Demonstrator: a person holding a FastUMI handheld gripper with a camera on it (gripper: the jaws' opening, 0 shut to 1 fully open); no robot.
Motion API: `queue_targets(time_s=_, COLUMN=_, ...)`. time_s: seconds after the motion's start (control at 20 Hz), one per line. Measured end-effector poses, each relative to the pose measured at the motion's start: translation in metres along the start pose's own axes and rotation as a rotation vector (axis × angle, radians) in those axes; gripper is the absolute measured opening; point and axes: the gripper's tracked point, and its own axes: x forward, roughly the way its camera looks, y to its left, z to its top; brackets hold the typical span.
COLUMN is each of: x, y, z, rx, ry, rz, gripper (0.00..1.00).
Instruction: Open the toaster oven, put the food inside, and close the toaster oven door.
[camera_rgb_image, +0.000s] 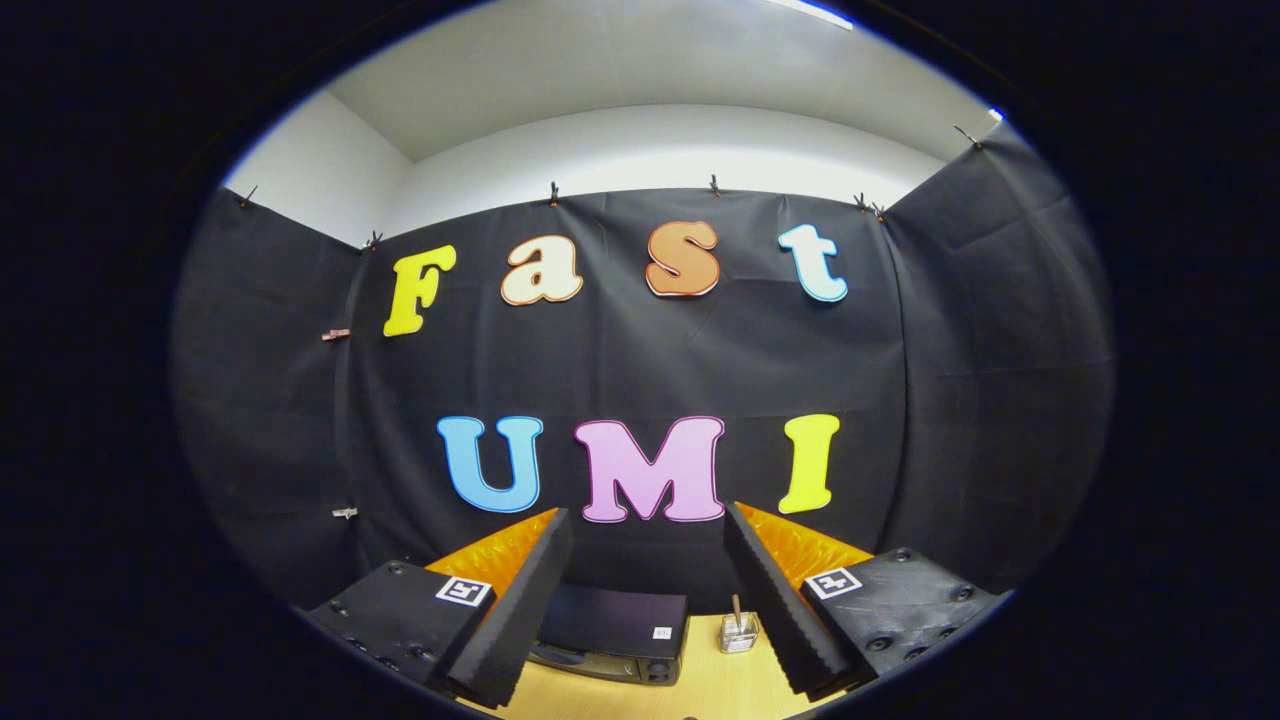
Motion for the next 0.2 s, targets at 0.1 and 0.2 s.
queue_targets(time_s=0.1, x=0.0000, y=0.0010, z=-0.0012, rx=0.005, ry=0.002, rz=0.003, gripper=0.98)
queue_targets(time_s=0.2, x=-0.0001, y=0.0010, z=0.0009, rx=0.008, ry=-0.001, rz=0.005, gripper=0.98)
